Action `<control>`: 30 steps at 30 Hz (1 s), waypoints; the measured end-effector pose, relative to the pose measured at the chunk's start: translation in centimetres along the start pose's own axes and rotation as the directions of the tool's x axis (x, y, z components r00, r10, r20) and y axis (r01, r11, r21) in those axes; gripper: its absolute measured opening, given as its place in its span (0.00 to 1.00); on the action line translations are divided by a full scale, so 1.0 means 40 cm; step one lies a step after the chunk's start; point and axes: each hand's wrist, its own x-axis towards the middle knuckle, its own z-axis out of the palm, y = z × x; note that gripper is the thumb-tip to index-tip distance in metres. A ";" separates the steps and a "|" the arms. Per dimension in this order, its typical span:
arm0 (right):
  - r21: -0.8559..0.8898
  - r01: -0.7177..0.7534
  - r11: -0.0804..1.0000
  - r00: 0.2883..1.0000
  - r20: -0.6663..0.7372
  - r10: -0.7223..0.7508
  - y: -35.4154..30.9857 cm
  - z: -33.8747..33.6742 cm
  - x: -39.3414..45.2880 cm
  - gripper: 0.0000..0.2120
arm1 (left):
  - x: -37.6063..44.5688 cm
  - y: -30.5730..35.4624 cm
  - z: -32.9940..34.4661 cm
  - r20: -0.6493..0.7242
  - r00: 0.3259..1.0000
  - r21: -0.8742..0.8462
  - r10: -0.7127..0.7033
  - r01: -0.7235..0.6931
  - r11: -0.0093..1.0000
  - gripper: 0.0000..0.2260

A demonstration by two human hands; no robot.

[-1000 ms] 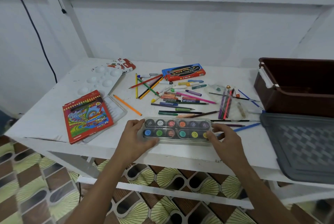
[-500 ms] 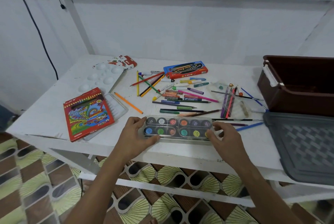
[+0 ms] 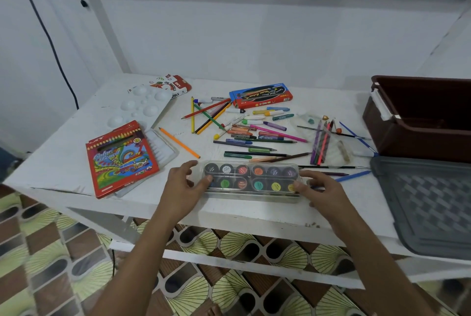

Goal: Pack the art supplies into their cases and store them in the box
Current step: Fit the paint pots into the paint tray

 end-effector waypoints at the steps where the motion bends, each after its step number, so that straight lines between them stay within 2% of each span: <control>1: 0.034 -0.020 0.999 1.000 0.024 0.020 -0.006 -0.001 0.001 0.14 | -0.001 0.003 0.000 0.016 0.998 -0.031 -0.060 0.061 0.998 0.25; 4: 0.067 -0.049 0.997 0.999 -0.008 0.050 -0.011 0.005 0.009 0.11 | 0.002 0.005 -0.005 0.072 0.984 -0.173 -0.161 0.171 0.970 0.24; 6: 0.077 -0.071 0.994 0.996 -0.053 0.076 -0.008 0.014 0.011 0.14 | 0.004 0.010 -0.017 0.116 0.970 -0.265 -0.215 0.239 0.934 0.20; 10: 0.097 -0.065 0.993 0.992 -0.099 0.075 -0.009 0.023 0.011 0.12 | -0.001 0.020 -0.027 0.149 0.960 -0.272 -0.239 0.272 0.923 0.11; 12: 0.022 -0.004 1.000 0.986 -0.165 0.008 -0.010 0.028 0.011 0.11 | -0.007 0.026 -0.017 0.071 0.978 -0.215 -0.198 0.209 0.954 0.11; 14: -0.089 0.052 0.995 0.974 -0.213 -0.070 -0.009 0.036 0.007 0.11 | -0.015 0.026 -0.003 -0.019 0.993 -0.039 -0.115 0.115 0.993 0.14; 16: -0.168 0.096 0.981 0.964 -0.230 -0.133 -0.007 0.044 -0.002 0.11 | -0.022 0.028 0.012 -0.083 0.996 0.174 -0.020 0.034 0.984 0.16; 18: -0.185 0.121 0.975 0.963 -0.217 -0.161 0.002 0.049 -0.010 0.10 | -0.028 0.032 0.022 -0.115 0.992 0.276 0.049 -0.015 0.961 0.17; 22: -0.066 0.099 0.993 0.974 -0.200 -0.111 0.016 0.053 -0.013 0.02 | -0.029 0.032 0.024 -0.096 0.995 0.232 0.031 -0.008 0.973 0.16; 24: -0.048 0.098 0.994 0.975 -0.195 -0.105 0.016 0.052 -0.011 0.04 | -0.027 0.030 0.021 -0.094 0.995 0.212 0.022 -0.002 0.977 0.16; 27: -0.129 0.145 0.981 0.960 -0.221 -0.171 0.008 0.055 -0.018 0.02 | -0.029 0.027 0.026 -0.151 0.985 0.290 0.089 -0.042 0.956 0.16; 30: -0.271 0.195 0.943 0.930 -0.254 -0.266 0.011 0.073 -0.025 0.09 | -0.033 0.027 0.041 -0.163 0.973 0.395 0.164 -0.088 0.914 0.18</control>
